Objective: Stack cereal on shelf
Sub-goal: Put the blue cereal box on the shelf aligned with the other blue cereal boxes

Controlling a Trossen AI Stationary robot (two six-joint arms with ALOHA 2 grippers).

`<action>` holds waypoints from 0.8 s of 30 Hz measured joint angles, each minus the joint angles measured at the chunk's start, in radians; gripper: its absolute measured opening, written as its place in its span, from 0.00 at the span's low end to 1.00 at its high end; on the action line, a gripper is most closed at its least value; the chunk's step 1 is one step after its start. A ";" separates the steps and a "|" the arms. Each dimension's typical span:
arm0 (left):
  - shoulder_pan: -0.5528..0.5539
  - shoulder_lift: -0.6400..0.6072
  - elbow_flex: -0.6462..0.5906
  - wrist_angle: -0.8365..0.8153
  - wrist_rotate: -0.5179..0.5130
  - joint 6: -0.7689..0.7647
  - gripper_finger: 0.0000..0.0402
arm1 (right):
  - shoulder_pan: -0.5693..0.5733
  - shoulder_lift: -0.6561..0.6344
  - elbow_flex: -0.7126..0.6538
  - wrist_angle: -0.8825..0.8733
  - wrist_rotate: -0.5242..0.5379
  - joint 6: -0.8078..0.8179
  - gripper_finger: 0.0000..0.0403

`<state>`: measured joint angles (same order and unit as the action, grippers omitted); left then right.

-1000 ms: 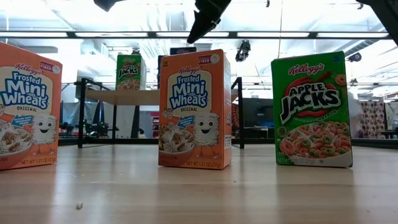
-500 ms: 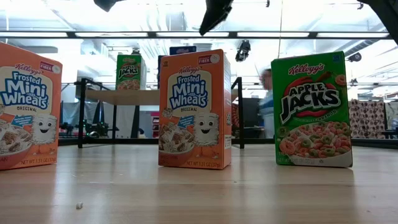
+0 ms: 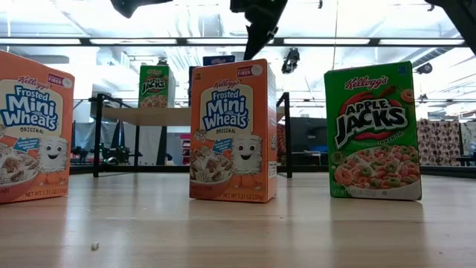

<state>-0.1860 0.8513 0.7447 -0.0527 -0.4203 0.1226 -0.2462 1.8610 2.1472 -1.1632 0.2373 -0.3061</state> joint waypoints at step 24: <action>0.000 0.000 -0.001 0.016 0.000 0.026 0.08 | -0.018 0.001 -0.099 0.277 -0.013 -0.064 0.03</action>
<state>-0.1863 0.8513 0.7433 -0.0368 -0.4206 0.1490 -0.2646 1.8618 2.0481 -0.8863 0.2243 -0.3706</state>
